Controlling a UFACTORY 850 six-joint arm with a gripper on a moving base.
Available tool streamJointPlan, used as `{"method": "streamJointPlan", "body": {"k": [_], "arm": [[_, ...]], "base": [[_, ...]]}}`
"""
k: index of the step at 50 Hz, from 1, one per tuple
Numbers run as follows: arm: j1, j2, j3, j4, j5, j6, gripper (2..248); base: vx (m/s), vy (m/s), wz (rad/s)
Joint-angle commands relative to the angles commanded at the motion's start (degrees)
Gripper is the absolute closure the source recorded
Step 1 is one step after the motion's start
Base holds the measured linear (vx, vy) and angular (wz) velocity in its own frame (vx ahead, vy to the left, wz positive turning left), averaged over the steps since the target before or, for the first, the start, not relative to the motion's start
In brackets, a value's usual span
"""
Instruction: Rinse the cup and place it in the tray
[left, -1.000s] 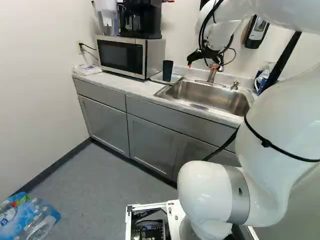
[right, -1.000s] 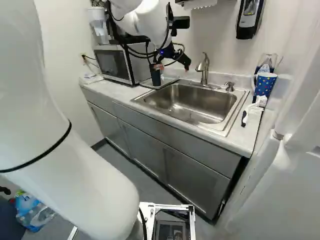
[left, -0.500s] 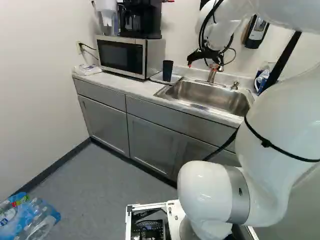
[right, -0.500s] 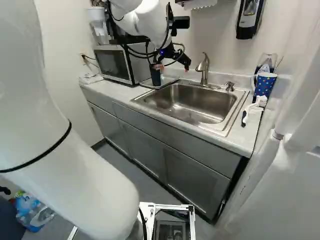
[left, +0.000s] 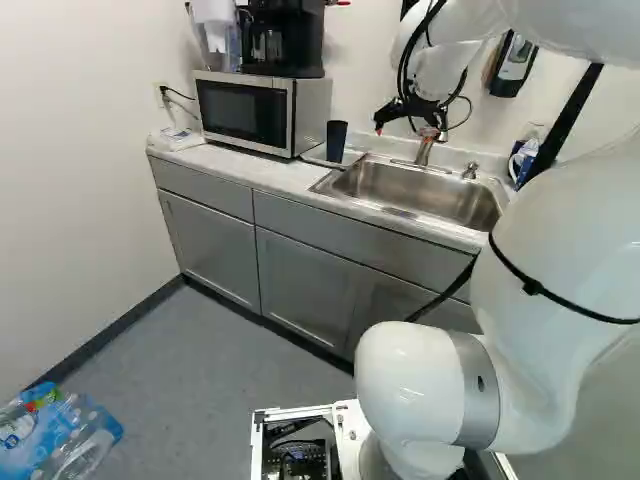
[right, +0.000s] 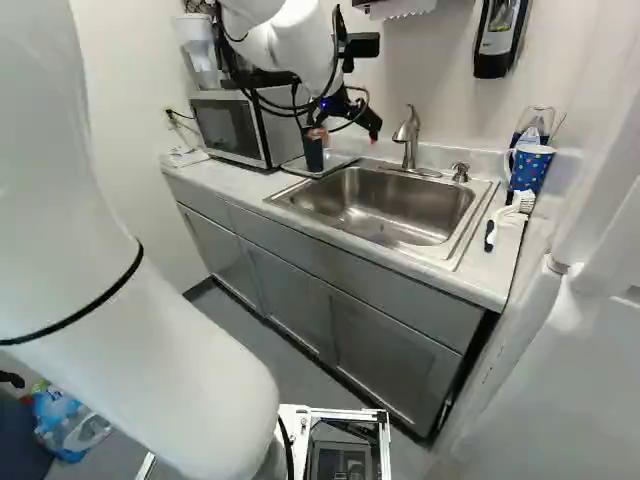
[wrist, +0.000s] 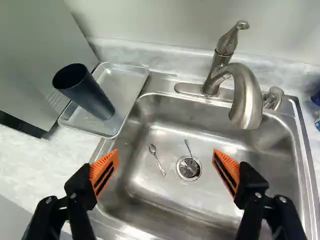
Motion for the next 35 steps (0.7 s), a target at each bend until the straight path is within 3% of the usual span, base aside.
{"method": "streamJointPlan", "body": {"k": [18, 35], "arm": [[0.0, 0.0, 0.0, 0.0, 0.0, 0.0, 3], [0.0, 0.0, 0.0, 0.0, 0.0, 0.0, 3]], "base": [[-0.039, 0.034, -0.009], [-0.053, 0.018, -0.159]]}}
